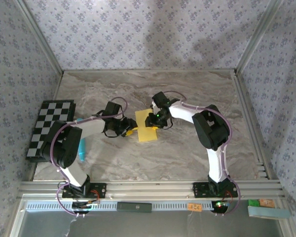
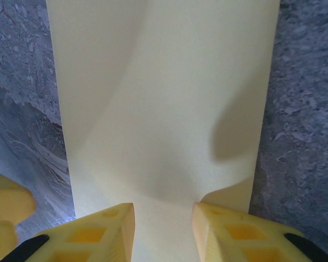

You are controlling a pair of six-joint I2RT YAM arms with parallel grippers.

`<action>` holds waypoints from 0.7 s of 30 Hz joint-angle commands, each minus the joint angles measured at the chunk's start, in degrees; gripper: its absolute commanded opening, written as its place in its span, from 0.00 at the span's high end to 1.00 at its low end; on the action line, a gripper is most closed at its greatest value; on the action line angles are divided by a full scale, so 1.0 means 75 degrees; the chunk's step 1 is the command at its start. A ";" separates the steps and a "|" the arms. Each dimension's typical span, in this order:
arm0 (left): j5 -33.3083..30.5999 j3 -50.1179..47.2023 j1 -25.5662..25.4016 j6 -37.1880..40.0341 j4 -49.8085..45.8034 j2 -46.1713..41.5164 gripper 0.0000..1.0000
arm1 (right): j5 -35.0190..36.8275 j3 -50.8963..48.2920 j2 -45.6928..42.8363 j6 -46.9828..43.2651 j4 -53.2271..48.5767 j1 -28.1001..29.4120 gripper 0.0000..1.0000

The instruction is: Fold a paper plane with a square sheet of paper (pick it up from the middle)

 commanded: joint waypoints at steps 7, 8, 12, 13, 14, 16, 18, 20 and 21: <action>0.0195 0.0695 -0.0093 0.0161 -0.0079 0.0662 0.71 | 0.0219 -0.0300 0.0398 0.0186 -0.0219 -0.0074 0.66; 0.0224 0.0746 -0.0098 0.0183 -0.0085 0.0707 0.71 | 0.0213 -0.0300 0.0400 0.0189 -0.0215 -0.0073 0.66; 0.0240 0.0901 -0.0122 0.0210 -0.0143 0.0878 0.72 | 0.0190 -0.0346 0.0398 0.0198 -0.0186 -0.0089 0.66; 0.0212 0.0905 -0.0125 0.0192 -0.0162 0.0910 0.72 | 0.0189 -0.0347 0.0398 0.0201 -0.0175 -0.0090 0.66; 0.0161 0.0903 -0.0133 0.0176 -0.0175 0.0926 0.72 | 0.0185 -0.0358 0.0398 0.0212 -0.0172 -0.0096 0.67; 0.0020 0.0882 -0.0145 0.0181 -0.0241 0.0925 0.71 | 0.0173 -0.0372 0.0398 0.0230 -0.0152 -0.0102 0.66; -0.0178 0.0888 -0.0154 0.0217 -0.0377 0.0895 0.70 | 0.0155 -0.0383 0.0398 0.0248 -0.0119 -0.0107 0.67; -0.0339 0.0908 -0.0174 0.0275 -0.0492 0.0869 0.69 | 0.0153 -0.0395 0.0398 0.0248 -0.0121 -0.0103 0.67; -0.0360 0.0909 -0.0197 0.0292 -0.0526 0.0888 0.69 | 0.0155 -0.0406 0.0401 0.0248 -0.0121 -0.0110 0.67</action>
